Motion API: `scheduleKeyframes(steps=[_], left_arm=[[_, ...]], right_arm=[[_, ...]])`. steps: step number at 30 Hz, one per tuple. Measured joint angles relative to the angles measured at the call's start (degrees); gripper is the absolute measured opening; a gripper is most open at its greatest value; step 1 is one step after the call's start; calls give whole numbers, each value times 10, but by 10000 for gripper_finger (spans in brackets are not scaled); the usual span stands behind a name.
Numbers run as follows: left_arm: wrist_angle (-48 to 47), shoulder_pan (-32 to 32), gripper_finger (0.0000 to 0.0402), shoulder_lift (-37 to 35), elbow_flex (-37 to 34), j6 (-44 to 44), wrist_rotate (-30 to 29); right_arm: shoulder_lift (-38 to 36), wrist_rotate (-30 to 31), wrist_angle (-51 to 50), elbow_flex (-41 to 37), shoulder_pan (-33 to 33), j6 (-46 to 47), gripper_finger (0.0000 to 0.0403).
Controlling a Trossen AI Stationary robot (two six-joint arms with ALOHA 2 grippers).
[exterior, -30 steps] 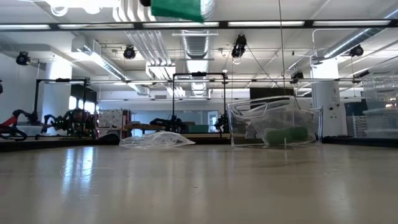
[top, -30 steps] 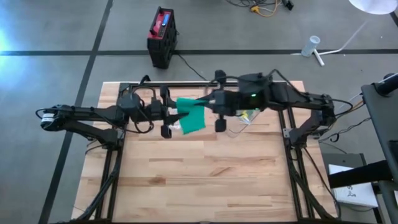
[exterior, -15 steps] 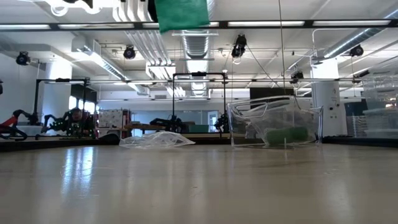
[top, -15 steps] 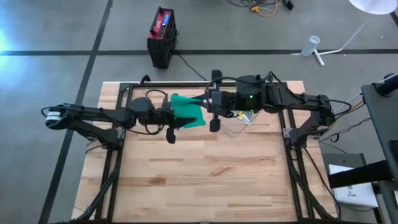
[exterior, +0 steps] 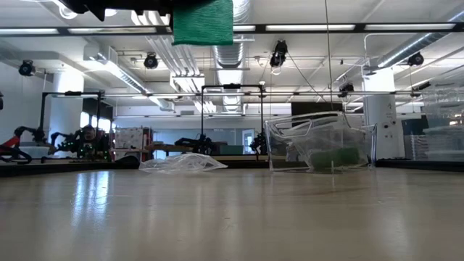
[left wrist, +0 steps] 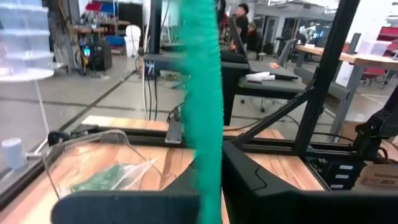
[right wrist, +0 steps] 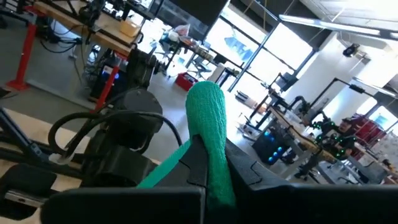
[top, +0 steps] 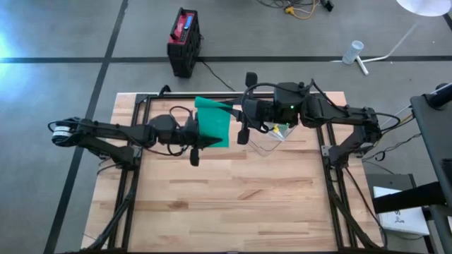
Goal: Roll bandage
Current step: Roll the dark green bandage
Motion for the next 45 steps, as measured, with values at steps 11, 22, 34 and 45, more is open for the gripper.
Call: scheduleKeyframes(steps=[11, 22, 34, 45], left_arm=[[-3, -9, 76, -37, -4, 97, -2], [-50, -10, 209, -81, -4, 133, 7], [-126, -12, 286, -128, -4, 147, 63], [-235, -11, 273, -155, -4, 199, -178]], right_arm=[[2, -1, -20, 0, 16, -78, 8], [5, -1, -20, -19, 61, -218, 8], [5, 50, 116, -115, 74, -292, 8], [-1, 76, 119, -109, 92, -272, 15]])
